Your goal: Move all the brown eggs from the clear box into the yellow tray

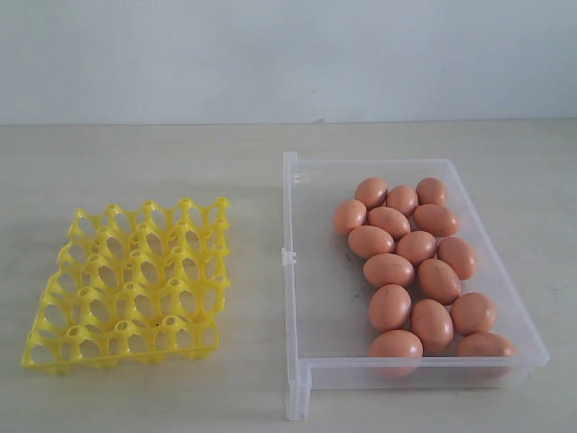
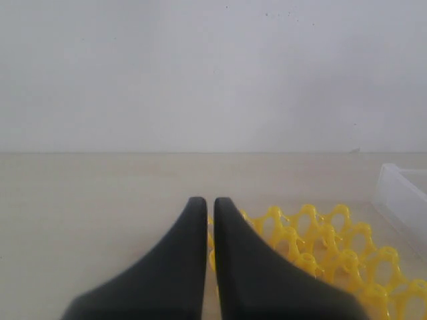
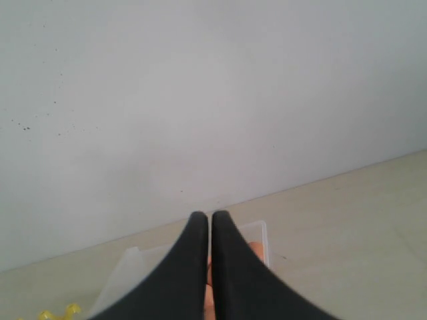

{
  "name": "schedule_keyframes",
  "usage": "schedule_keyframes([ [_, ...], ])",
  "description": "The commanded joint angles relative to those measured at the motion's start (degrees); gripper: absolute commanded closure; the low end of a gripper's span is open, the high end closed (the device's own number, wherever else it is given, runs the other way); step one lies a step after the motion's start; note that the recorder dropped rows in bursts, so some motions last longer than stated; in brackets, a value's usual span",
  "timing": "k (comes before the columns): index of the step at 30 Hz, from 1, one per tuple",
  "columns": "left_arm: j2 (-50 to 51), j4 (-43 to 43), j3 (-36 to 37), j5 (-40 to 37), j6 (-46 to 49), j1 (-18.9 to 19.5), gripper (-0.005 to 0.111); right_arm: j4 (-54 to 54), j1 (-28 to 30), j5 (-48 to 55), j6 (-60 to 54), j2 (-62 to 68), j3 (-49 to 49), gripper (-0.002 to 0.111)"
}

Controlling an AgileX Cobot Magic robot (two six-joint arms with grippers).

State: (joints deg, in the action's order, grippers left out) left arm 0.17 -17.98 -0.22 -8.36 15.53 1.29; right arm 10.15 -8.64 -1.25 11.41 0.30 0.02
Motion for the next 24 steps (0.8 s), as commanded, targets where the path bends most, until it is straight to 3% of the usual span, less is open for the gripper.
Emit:
schedule_keyframes([
  [1, -0.2, -0.3, 0.2, 0.8, 0.0, 0.1, 0.103, 0.1, 0.1, -0.2, 0.1, -0.3, 0.0, 0.108],
  [15, -0.2, -0.3, 0.2, 0.8, 0.0, 0.1, 0.103, 0.1, 0.1, -1.4, 3.1, -0.3, 0.0, 0.108],
  [19, -0.2, -0.3, 0.2, 0.8, 0.0, 0.1, 0.103, 1.1, 0.1, -6.5, 11.3, -0.3, 0.0, 0.108],
  [24, -0.2, -0.3, 0.2, 0.8, 0.0, 0.1, 0.103, 1.2, 0.1, -12.5, 11.3, -0.3, 0.0, 0.108],
])
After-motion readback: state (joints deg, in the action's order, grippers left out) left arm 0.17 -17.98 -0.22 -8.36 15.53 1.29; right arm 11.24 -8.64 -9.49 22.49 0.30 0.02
